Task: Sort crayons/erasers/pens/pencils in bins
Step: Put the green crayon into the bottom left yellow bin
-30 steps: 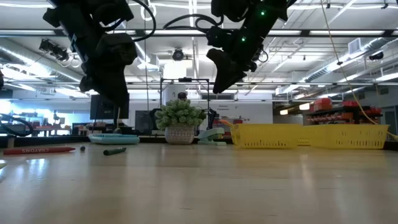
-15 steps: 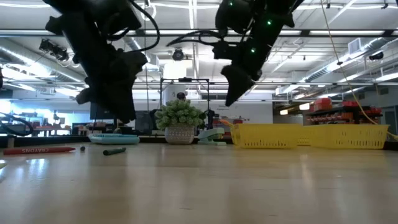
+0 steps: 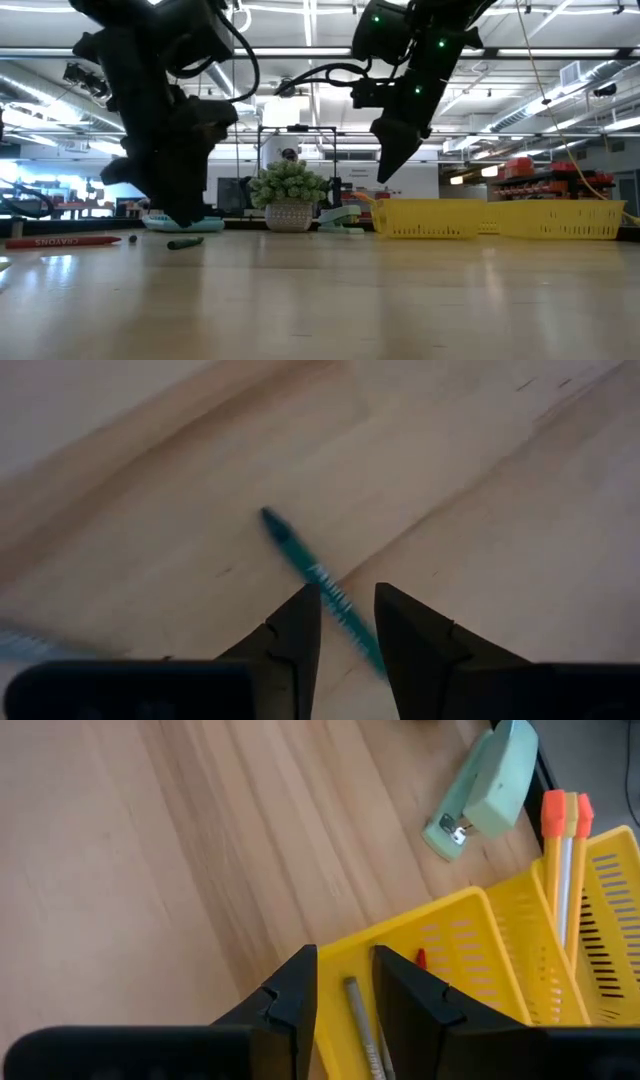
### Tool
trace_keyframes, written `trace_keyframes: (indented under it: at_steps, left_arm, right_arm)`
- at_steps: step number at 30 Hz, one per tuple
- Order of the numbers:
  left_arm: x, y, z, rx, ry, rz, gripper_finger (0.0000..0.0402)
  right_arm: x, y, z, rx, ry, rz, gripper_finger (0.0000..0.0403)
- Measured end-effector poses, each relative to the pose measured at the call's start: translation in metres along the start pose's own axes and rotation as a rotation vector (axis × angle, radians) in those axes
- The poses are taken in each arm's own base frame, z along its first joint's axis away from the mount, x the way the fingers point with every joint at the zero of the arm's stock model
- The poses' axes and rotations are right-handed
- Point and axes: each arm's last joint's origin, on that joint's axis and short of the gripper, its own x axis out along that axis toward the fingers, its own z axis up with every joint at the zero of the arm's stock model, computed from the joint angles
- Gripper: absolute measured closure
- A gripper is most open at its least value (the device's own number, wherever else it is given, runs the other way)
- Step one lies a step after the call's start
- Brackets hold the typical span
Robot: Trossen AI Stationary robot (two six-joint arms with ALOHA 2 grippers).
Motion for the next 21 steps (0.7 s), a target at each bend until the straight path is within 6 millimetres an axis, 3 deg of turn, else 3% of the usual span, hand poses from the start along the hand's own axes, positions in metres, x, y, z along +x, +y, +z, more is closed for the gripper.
trace_keyframes:
  at_steps: [21]
  left_arm:
    - [0.009,-0.001,-0.002,-0.027,0.038,0.036,0.0296]
  right_arm:
    - [-0.003,0.007,-0.001,-0.019,-0.015,0.018,0.0297]
